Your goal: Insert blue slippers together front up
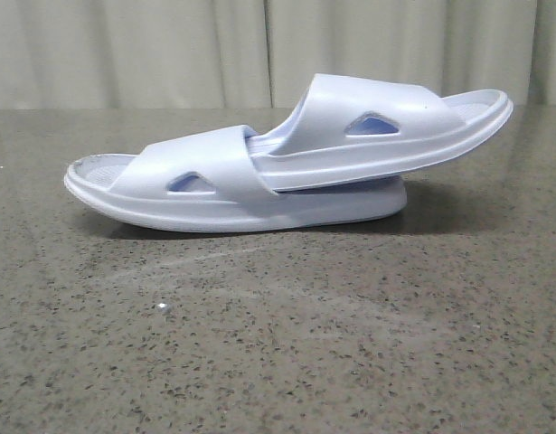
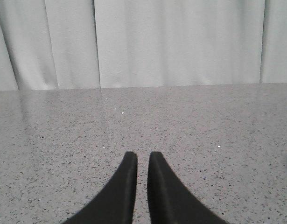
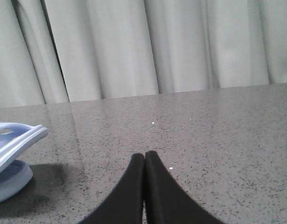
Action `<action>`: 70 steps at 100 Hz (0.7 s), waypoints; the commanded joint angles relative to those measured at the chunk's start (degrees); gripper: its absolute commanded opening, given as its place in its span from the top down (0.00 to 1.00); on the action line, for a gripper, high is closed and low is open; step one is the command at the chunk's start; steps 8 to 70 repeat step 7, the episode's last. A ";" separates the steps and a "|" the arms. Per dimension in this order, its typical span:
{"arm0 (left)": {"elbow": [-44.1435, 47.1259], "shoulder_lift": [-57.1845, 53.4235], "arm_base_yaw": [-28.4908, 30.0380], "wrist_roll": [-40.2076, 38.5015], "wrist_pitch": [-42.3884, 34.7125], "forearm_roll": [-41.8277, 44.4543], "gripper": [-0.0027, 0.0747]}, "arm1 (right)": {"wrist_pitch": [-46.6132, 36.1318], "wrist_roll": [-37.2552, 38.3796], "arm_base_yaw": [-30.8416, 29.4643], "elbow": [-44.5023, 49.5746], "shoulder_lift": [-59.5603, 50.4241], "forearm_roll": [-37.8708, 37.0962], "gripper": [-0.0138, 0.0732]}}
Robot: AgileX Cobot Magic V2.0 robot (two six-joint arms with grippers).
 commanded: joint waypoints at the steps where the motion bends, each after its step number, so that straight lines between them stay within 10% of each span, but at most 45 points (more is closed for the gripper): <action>1: 0.46 -1.67 -0.30 -0.63 -4.60 -0.04 0.94 | -4.14 -0.23 -0.29 1.08 -1.06 -0.05 0.96; 70: 0.46 -1.67 -0.30 -0.63 -4.60 -0.04 0.94 | -4.14 -0.23 -0.29 1.08 -1.06 -0.05 0.96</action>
